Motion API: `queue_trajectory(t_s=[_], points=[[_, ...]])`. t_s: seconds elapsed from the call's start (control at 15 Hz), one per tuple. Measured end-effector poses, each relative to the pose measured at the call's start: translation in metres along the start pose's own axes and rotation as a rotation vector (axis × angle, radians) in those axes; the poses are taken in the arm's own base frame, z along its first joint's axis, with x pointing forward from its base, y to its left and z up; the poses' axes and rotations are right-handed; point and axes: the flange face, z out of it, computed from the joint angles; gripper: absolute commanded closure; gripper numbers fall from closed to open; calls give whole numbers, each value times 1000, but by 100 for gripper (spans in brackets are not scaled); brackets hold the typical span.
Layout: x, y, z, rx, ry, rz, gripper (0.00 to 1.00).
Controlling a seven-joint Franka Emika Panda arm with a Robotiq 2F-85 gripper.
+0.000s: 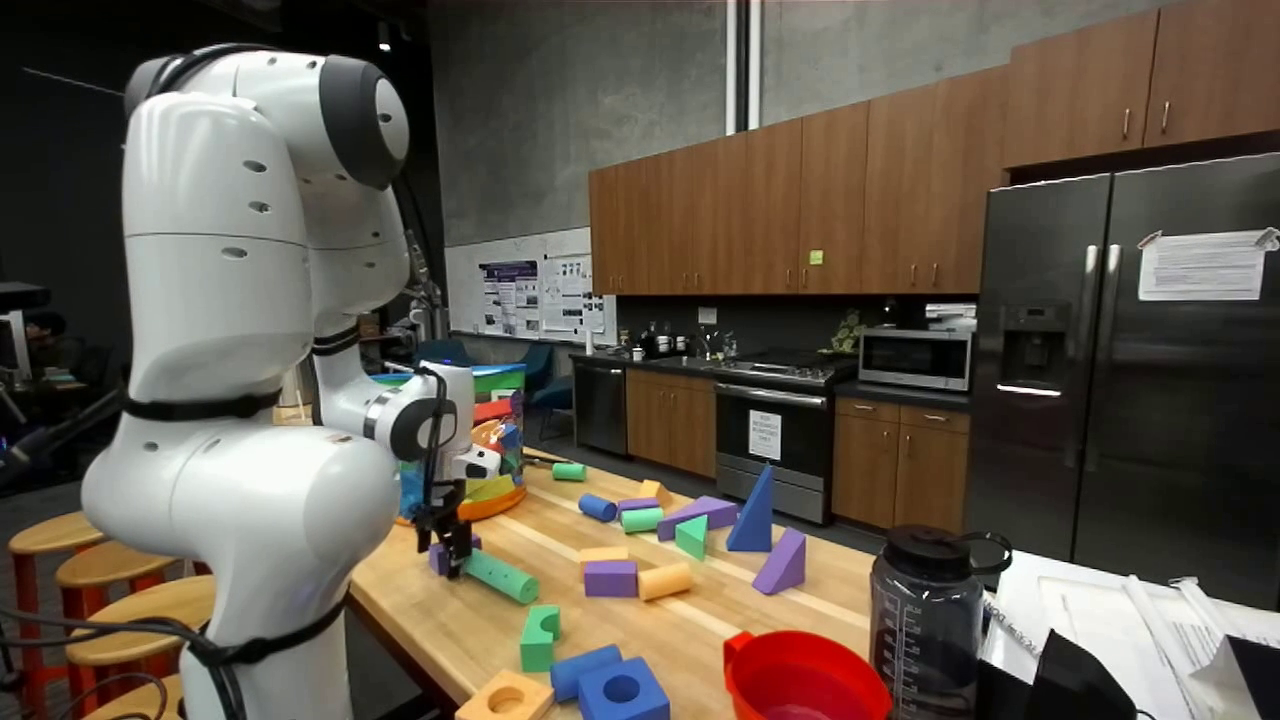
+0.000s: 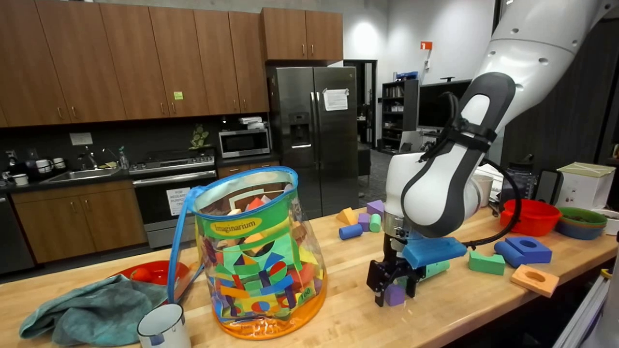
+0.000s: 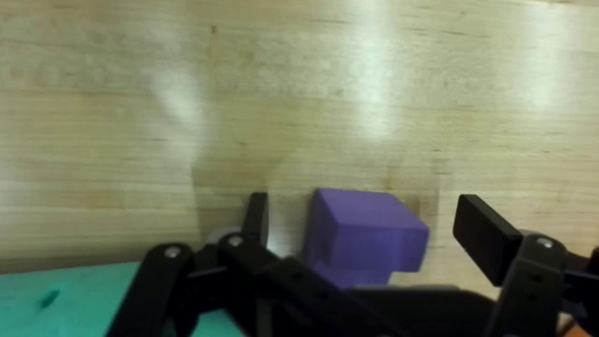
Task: Shift the purple block to the bag
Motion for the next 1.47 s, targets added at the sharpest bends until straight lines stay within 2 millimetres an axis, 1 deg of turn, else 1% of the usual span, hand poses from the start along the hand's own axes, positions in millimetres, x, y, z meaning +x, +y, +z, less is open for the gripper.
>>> queue_trajectory(t_s=[0.27,0.4,0.53,0.8,1.07,1.27,1.47], points=[[-6,-31,-9,97,59,7,0],[-5,-37,-13,117,87,1,0],[-1,-37,-14,122,116,4,0],[15,-26,-18,122,185,21,0],[37,-7,-21,95,247,29,0],[50,12,-22,65,286,24,0],[63,38,-25,25,320,25,0]])
